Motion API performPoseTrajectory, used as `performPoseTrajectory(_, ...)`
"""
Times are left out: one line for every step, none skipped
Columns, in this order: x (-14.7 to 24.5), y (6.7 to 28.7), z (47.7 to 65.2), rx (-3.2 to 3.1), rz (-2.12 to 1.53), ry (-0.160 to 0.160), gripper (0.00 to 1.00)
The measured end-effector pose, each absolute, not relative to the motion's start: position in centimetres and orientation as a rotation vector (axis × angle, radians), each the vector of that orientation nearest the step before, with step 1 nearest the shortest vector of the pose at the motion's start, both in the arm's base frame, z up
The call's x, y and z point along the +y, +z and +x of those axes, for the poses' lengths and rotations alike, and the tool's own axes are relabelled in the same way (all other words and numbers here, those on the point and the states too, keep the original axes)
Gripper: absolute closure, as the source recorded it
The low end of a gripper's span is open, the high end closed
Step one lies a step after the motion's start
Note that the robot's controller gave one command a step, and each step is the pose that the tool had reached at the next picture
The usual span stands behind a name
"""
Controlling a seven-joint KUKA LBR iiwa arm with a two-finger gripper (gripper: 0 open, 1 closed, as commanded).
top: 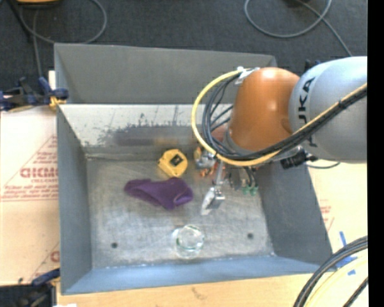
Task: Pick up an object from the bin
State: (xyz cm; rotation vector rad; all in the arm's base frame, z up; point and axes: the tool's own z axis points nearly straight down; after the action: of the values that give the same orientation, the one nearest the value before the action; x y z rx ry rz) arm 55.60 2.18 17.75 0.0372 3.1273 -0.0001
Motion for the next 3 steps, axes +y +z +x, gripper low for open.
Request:
performPoseTrajectory(6.8, 17.3, 57.9, 3.140, 0.113, -0.001, 0.00)
performPoseTrajectory(6.5, 10.4, 55.3, 3.109, 0.432, -0.001, 1.00)
performPoseTrajectory(6.5, 10.3, 55.3, 3.109, 0.431, -0.001, 1.00)
